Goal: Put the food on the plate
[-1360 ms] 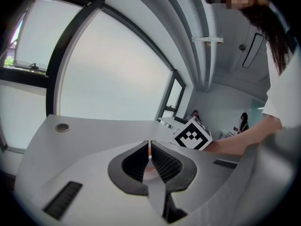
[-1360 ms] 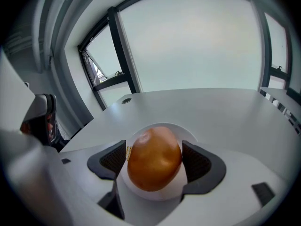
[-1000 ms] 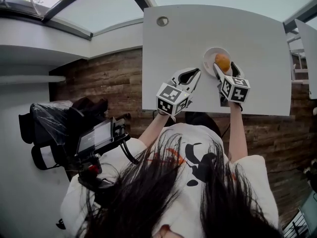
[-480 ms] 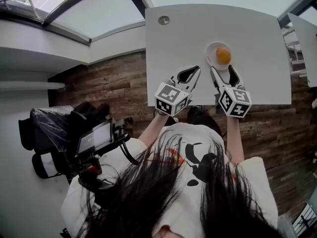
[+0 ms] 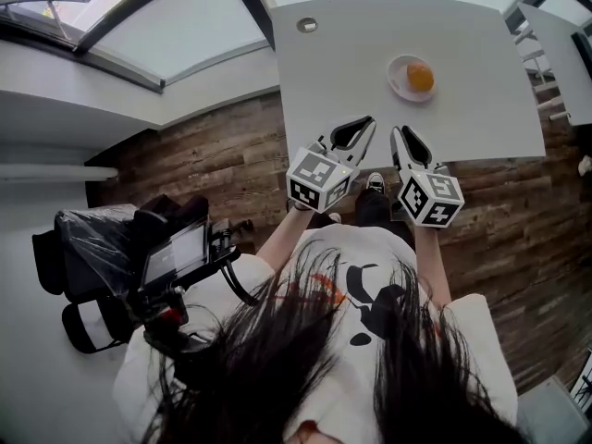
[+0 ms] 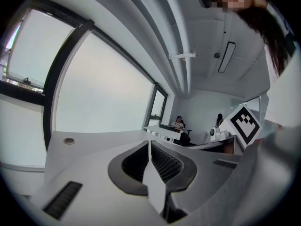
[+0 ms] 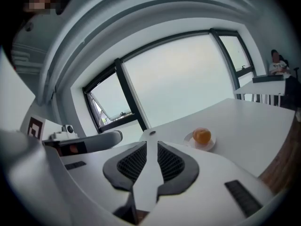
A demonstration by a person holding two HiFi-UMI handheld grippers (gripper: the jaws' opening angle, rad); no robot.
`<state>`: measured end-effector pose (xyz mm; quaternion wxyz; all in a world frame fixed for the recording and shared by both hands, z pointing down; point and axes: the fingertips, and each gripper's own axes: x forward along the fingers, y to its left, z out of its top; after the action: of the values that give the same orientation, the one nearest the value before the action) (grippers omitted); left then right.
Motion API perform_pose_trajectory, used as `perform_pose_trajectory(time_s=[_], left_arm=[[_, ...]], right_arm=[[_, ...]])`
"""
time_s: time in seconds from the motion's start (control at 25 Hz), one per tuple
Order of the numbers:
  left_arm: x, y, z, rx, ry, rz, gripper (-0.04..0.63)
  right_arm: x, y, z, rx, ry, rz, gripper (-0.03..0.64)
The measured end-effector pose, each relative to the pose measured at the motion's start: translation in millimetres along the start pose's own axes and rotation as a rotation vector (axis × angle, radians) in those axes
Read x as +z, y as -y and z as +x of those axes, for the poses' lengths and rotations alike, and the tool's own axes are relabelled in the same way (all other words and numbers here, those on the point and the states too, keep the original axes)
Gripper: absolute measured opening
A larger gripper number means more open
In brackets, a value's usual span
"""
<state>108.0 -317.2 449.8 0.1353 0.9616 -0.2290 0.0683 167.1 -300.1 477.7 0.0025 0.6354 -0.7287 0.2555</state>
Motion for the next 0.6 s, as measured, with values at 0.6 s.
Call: perform_pose_trajectory(time_s=[0.6], left_arm=[[-39,64,-82,-0.122,0.010,-0.046,0.005]], right_arm=[[-50,-55,-102,-0.141,0.054,0.023,0.067]])
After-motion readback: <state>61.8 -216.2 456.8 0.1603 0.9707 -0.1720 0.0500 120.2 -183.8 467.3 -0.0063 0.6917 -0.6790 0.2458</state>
